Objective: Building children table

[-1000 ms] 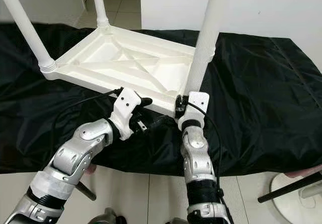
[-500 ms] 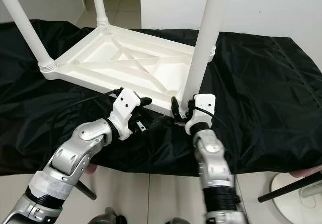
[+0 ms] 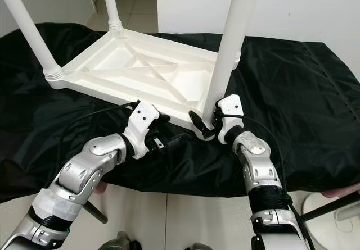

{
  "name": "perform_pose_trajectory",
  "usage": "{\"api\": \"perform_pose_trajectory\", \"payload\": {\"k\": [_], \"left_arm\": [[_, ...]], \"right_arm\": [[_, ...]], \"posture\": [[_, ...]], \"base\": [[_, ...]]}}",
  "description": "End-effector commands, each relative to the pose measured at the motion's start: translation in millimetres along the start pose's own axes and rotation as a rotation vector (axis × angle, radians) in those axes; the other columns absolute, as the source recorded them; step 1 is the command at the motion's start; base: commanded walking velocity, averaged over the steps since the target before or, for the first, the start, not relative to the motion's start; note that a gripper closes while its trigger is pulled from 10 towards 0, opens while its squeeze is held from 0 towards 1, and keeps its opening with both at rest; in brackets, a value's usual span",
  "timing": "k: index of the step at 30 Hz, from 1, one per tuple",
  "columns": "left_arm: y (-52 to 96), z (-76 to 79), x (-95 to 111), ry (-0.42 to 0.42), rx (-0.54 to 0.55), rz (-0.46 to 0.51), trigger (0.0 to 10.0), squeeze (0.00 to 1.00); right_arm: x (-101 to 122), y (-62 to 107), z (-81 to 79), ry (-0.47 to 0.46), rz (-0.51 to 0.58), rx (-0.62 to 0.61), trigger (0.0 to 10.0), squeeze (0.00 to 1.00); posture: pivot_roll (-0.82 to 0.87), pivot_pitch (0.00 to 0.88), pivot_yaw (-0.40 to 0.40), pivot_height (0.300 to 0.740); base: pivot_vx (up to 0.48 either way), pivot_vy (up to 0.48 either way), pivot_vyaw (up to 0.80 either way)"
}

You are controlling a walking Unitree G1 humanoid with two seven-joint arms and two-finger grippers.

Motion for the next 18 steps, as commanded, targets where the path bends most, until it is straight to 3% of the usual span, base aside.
{"api": "perform_pose_trajectory", "payload": {"k": [1, 2, 9, 15, 16, 18], "left_arm": [[0.6, 3.7, 3.1, -0.013, -0.061, 0.004, 10.0, 0.0], [0.9, 3.8, 3.3, -0.005, -0.063, 0.004, 10.0, 0.0], [2.8, 2.0, 5.3, -0.016, -0.052, 0.009, 10.0, 0.0], [3.2, 1.7, 5.7, -0.017, -0.051, 0.006, 10.0, 0.0], [3.4, 1.6, 6.1, -0.018, -0.05, 0.006, 10.0, 0.0], [3.5, 1.6, 6.3, -0.019, -0.05, 0.006, 10.0, 0.0]], "right_arm": [[-5.1, 1.4, 4.6, 0.018, -0.027, 0.018, 3.4, 0.0], [-7.3, 2.8, 6.5, 0.01, -0.035, 0.022, 0.0, 0.0], [-17.5, 8.2, 16.7, -0.005, -0.062, 0.018, 0.0, 0.0], [-19.2, 8.8, 15.3, -0.029, -0.057, 0.014, 0.0, 0.0], [-20.2, 7.8, 12.4, -0.053, -0.045, 0.009, 10.0, 0.0], [-20.4, 7.1, 11.7, -0.061, -0.04, 0.006, 10.0, 0.0]], "posture": [[0.0, 0.0, 0.006, 0.74], [0.0, 0.0, 0.006, 0.74], [0.01, 0.0, 0.004, 0.74], [0.01, 0.0, 0.005, 0.74], [0.01, 0.0, 0.005, 0.74], [0.01, 0.0, 0.005, 0.74]], "base": [[0.0, 0.0, 0.0], [0.0, 0.0, 0.0], [0.0, 0.0, 0.0], [0.0, 0.0, 0.0], [0.0, 0.0, 0.0], [0.0, 0.0, 0.0]]}}
Point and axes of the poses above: a point about 5 cm out from each wrist's last joint towards the gripper, its own y axis pointing back from the gripper into the wrist, its own x axis along the axis of the wrist's last joint, z = x × y, the point moved 3 cm from there along -y, pointing out of the wrist towards the gripper, and after that the axes turned 2 degrees about y, right-handed, at the moved point
